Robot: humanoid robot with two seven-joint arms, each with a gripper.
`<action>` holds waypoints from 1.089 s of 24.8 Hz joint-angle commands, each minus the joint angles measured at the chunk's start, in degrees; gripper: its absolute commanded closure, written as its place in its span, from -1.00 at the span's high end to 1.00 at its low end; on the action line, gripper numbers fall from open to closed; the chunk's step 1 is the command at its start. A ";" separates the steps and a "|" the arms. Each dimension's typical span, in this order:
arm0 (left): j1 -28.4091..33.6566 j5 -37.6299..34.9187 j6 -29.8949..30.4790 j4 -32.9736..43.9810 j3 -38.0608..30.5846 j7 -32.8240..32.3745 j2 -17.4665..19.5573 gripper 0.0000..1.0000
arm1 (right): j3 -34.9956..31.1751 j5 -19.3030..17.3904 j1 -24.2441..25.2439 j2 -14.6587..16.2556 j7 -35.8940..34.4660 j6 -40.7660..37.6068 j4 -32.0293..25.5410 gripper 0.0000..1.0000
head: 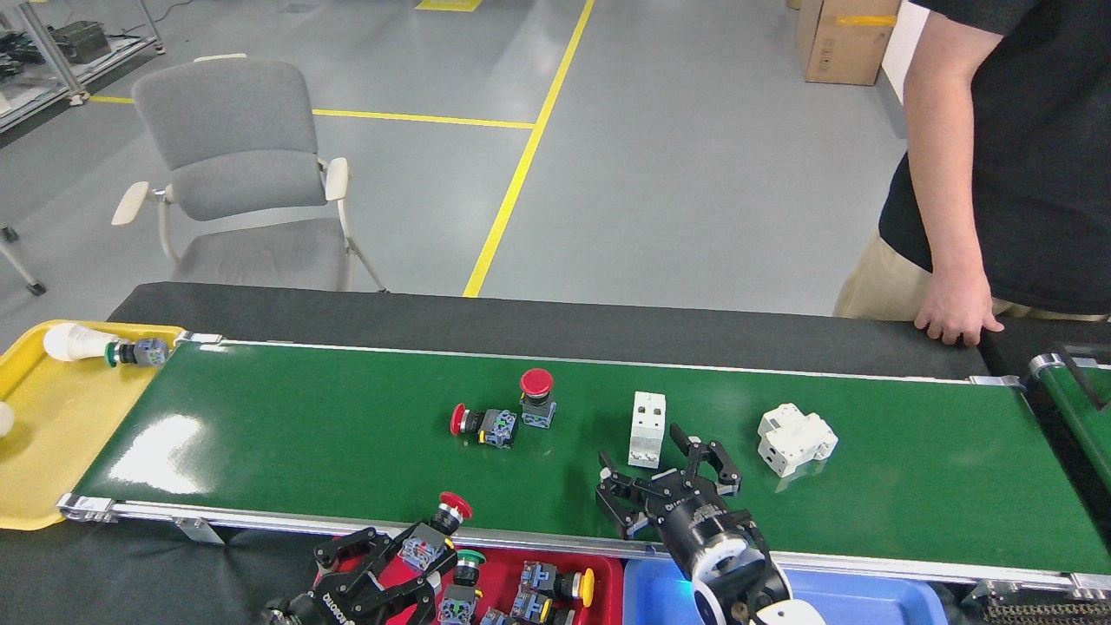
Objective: Pick switch part from conveyor to tray
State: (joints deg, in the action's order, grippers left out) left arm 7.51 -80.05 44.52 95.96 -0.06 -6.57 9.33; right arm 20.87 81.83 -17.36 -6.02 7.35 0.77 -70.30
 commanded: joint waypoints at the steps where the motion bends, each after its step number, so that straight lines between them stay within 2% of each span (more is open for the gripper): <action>1: -0.47 0.68 0.48 0.81 -1.17 0.50 -0.10 0.99 | 1.90 0.00 -2.85 -0.66 -0.41 2.83 2.45 0.59; 3: -0.47 0.68 0.48 0.89 -4.24 0.50 -0.27 0.99 | 4.00 0.00 -4.70 -0.31 -0.49 4.23 4.38 -0.22; 4: -0.47 0.68 -2.16 0.54 -5.74 0.50 -0.45 0.99 | 4.44 0.00 -4.96 -0.31 -0.41 4.59 4.47 -0.49; 5: -0.74 0.68 -9.35 0.02 -7.76 0.50 -0.19 0.99 | 4.53 0.00 -4.96 -0.22 -0.41 4.68 4.47 -0.77; 7: -1.09 -0.19 -23.15 -1.48 -10.13 0.59 -0.36 0.99 | 4.71 0.00 -4.96 -0.31 -0.32 4.68 4.47 -0.93; 9: -1.26 -0.20 -31.78 -2.97 -10.66 0.85 0.52 0.99 | 4.62 -0.09 -4.87 -0.31 -0.32 4.76 4.29 -0.97; 13: -0.65 -0.20 -32.13 -4.38 -13.30 0.94 0.69 0.99 | 4.53 -0.53 -4.17 -0.13 -0.85 5.03 2.36 -0.97; 15: -0.47 -0.20 -31.95 -4.47 -13.47 0.94 1.13 0.99 | 4.27 -0.62 -3.11 0.57 -2.16 4.68 -1.15 -0.97; 17: -0.21 -0.11 -31.86 -4.20 -13.47 0.94 1.40 0.99 | 4.09 -0.71 -1.80 4.09 -3.48 4.41 -7.31 -0.97; 20: -0.30 -0.20 -31.78 -4.20 -13.21 0.94 1.40 0.99 | 3.21 -1.85 2.42 11.91 -6.29 4.32 -17.85 -0.91; 22: -0.30 -0.20 -31.25 -3.94 -12.95 0.85 1.13 0.99 | 1.46 -3.17 6.03 15.25 -9.11 4.50 -21.81 -0.88; 24: -0.39 -0.37 -31.16 -3.68 -12.42 0.68 0.78 0.99 | -2.68 -3.43 11.65 16.92 -13.15 4.32 -23.39 -0.84; 27: -0.83 -0.63 -31.43 -3.85 -12.42 0.50 0.34 0.99 | -6.10 -3.69 17.36 17.01 -14.64 4.24 -23.39 -0.79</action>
State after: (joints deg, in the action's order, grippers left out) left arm 7.30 -80.48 13.10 91.46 -12.39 -5.87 9.60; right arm 15.97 78.31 -0.21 10.70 -5.30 5.20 -92.66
